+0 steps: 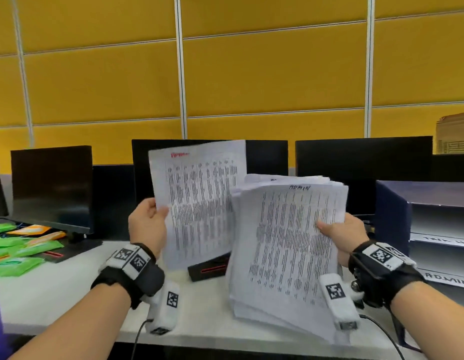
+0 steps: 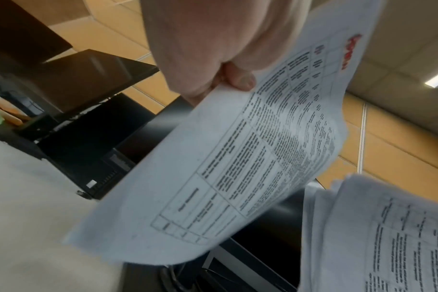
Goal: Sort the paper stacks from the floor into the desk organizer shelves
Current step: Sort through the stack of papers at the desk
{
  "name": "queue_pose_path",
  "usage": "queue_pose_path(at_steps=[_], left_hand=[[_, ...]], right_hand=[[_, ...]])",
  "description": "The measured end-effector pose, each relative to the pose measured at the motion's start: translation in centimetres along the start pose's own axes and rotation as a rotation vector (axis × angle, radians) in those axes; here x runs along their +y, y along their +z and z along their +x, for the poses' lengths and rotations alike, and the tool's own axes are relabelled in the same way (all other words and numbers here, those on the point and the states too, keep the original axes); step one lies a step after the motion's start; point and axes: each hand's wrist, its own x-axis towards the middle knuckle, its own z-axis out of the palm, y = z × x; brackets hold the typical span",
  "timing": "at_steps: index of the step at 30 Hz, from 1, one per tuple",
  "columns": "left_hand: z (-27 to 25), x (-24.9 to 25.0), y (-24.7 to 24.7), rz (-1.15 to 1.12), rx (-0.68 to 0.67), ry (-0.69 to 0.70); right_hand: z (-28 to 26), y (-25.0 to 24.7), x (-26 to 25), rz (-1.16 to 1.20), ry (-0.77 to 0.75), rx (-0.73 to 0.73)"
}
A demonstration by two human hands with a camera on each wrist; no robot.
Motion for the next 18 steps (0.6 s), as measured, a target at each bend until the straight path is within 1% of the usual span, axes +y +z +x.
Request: queue_pose_path(at_steps=[2, 6, 9, 12, 15, 18], left_hand=[[-0.2, -0.6, -1.0, 0.045, -0.017, 0.002], [-0.6, -0.9, -1.9, 0.014, -0.088, -0.058], [-0.8, -0.9, -1.7, -0.037, -0.175, -0.115], [-1.5, -1.1, -0.7, -0.029, -0.258, -0.128], [-2.6, -1.6, 1.4, 0.005, -0.324, -0.141], [-3.8, -2.1, 3.8, -0.001, -0.316, -0.157]], right_hand=[[-0.1, 0.1, -0.3, -0.086, -0.018, 0.075], [-0.4, 0.3, -0.4, -0.025, -0.015, 0.165], [-0.6, 0.2, -0.5, -0.007, -0.006, 0.171], [-0.7, 0.4, -0.3, 0.057, 0.005, 0.112], [-1.1, 1.0, -0.5, 0.125, 0.019, -0.026], [-1.6, 1.8, -0.7, 0.179, 0.012, -0.172]])
